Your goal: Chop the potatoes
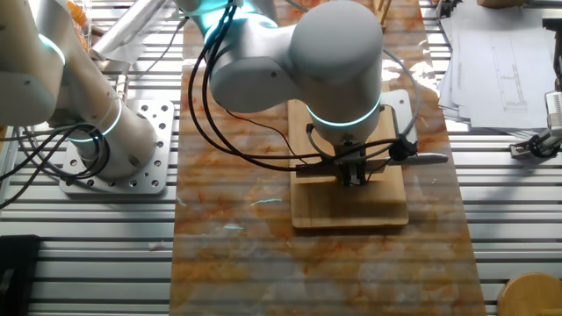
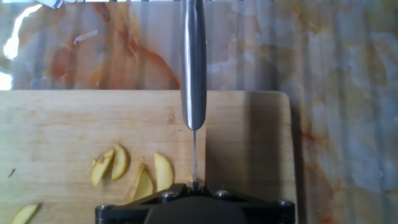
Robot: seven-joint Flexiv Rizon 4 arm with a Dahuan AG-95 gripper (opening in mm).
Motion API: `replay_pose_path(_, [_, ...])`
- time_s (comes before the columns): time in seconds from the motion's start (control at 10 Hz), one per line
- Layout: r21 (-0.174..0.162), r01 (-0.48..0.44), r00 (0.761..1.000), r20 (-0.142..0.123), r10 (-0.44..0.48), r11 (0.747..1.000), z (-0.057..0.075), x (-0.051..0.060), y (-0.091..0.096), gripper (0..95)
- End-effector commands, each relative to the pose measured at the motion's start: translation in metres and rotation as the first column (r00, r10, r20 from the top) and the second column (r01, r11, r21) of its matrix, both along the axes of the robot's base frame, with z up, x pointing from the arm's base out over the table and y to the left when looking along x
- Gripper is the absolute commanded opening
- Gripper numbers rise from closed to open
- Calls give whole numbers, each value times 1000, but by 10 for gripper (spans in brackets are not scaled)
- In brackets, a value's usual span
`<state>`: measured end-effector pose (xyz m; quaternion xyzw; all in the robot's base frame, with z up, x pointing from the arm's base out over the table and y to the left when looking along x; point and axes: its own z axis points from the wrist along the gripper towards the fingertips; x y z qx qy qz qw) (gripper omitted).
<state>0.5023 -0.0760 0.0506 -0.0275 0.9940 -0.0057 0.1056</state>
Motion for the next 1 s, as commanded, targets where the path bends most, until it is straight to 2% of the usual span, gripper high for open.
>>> replay_pose_path(0.1, [6, -7, 1000, 0, 7, 1000, -53, 9, 0, 0])
replay_pose_path(0.4, [0, -17, 1000, 2, 17, 1000, -60, 10, 2, 0])
replay_pose_path(0.9, [-2, -18, 1000, 3, 18, 1000, -60, 10, 1, 0])
replay_pose_path(1.0, [-2, -23, 1000, 2, 23, 1000, -53, 9, 0, 0])
